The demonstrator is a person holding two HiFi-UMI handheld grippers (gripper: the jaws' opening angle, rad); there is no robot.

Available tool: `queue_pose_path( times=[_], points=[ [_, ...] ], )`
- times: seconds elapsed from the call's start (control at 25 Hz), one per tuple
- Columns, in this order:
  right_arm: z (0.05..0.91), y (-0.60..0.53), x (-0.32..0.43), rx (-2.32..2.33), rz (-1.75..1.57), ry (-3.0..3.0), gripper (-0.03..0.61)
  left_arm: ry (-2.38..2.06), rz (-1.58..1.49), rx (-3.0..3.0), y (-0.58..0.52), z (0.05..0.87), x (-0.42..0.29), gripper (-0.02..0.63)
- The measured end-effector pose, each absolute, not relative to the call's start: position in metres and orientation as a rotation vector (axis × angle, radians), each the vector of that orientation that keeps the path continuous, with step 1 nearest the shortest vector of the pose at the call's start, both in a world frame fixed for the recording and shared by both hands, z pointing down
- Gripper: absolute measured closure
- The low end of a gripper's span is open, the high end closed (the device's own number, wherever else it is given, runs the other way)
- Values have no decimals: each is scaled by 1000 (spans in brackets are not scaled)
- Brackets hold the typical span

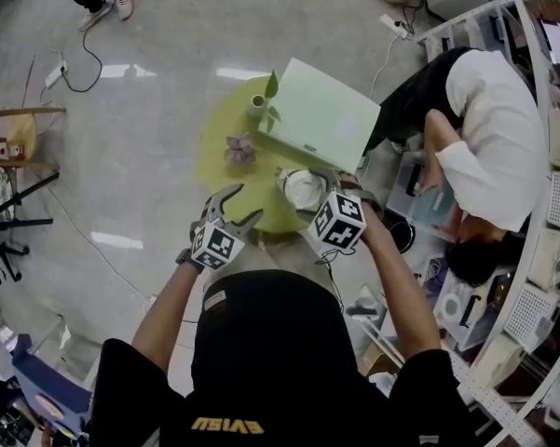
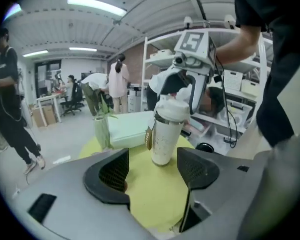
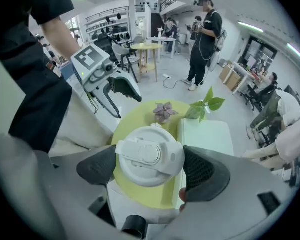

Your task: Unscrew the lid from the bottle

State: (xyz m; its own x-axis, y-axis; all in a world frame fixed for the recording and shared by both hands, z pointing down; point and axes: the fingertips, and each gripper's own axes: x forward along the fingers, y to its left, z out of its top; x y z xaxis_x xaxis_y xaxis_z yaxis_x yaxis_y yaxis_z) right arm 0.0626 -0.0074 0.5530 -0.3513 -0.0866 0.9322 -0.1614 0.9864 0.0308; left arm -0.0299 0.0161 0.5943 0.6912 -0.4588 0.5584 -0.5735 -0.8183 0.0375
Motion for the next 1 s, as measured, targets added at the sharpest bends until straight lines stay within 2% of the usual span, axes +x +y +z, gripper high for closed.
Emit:
queue_pose_path(
  times=[0.16, 0.24, 0.4, 0.6, 0.8, 1.0],
  points=[
    [534, -4, 71, 299, 165, -2008, 160, -978, 765, 2668, 14, 552, -58, 318],
    [520, -2, 82, 387, 247, -2063, 160, -1093, 689, 2651, 7, 526, -65, 347],
    [495, 3, 102, 606, 419, -2154, 160, -1223, 597, 2653, -1, 487, -74, 454],
    [465, 11, 122, 903, 602, -2257, 160, -1290, 724, 2714, -9, 455, -81, 585],
    [443, 19, 139, 1160, 679, -2276, 160, -1283, 565, 2782, -13, 415, -71, 597],
    [420, 23, 148, 1326, 750, -2319, 160, -1232, 551, 2785, -7, 391, -73, 597]
  ],
)
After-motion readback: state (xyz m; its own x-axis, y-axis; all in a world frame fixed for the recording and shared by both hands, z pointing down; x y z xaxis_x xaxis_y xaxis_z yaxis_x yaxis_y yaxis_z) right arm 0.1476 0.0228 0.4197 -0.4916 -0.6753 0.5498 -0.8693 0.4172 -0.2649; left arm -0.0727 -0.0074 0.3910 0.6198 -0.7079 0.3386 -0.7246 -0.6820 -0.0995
